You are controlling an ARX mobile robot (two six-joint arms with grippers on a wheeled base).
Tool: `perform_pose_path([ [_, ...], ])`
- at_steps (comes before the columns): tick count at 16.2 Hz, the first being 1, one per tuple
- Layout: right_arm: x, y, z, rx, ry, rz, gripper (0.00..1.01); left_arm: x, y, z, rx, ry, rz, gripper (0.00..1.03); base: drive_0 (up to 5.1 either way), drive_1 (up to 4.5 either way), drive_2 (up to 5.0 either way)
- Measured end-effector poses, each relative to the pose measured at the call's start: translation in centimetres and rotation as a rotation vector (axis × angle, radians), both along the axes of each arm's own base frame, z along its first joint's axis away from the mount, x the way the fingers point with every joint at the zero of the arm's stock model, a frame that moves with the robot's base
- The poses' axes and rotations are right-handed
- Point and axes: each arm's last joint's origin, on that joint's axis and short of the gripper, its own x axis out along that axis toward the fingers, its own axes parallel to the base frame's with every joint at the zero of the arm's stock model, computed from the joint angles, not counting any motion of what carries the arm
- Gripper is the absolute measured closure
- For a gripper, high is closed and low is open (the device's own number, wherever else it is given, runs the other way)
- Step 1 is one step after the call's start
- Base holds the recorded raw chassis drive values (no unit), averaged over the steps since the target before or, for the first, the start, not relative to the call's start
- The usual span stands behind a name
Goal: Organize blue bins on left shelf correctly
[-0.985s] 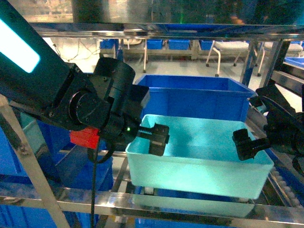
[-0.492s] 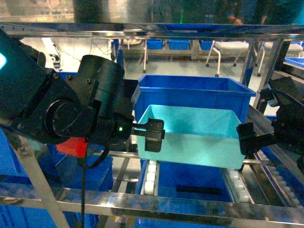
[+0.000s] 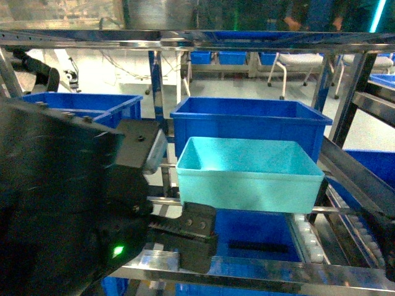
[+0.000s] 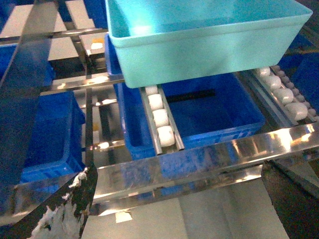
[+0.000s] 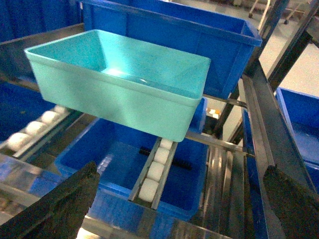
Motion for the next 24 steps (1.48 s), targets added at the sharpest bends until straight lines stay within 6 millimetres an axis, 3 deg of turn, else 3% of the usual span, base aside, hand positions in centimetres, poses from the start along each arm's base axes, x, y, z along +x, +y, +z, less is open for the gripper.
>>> perform_pose_path([
  [3,-1.7,-0.6,1.9,0.019,-0.06,-0.015,0.03,-2.0,1.2,1.0,0.0,0.006,0.028,0.05,0.0,0.0,0.0],
  [4,-2.6,-1.4,4.5,0.031,-0.164,-0.045,0.03,-3.8,2.0,2.3,-0.001,-0.001,0.04,0.05,0.0,0.0,0.0],
  [9,-8.9,-3.0,16.6,0.127,-0.365,-0.113,0.03,-11.4,5.1,12.2,-0.063,-0.187,0.156,0.05,0.0,0.0,0.0],
  [11,-10.9,-3.4,18.8,0.115,-0.411,-0.181,0.03,-13.7,5.4,15.5,-0.089,-0.308,0.26,0.05,0.0,0.0,0.0],
  [14,-11.0,-3.5,18.8,0.111,-0.399,-0.206,0.03,-13.6,5.3,15.7,-0.083,-0.316,0.268,0.05,0.0,0.0,0.0],
  [15,-11.2,-3.3,18.6,0.12,-0.33,-0.208,0.12,-13.5,5.6,15.6,-0.131,-0.445,0.282,0.14,0.0,0.0,0.0],
  [16,-11.6,-2.8,17.4,0.12,-0.309,-0.216,0.29,-14.0,7.2,14.2,-0.126,-0.555,0.259,0.3,0.0,0.0,0.0],
  [19,-12.6,-1.8,14.2,0.121,-0.297,-0.214,0.73,-14.6,10.7,11.3,-0.035,-0.585,0.305,0.74,0.0,0.0,0.0],
  [24,-13.0,-1.1,13.1,0.12,-0.296,-0.224,0.95,-14.9,11.5,10.8,-0.054,-0.605,0.272,0.96,0.0,0.0,0.0],
])
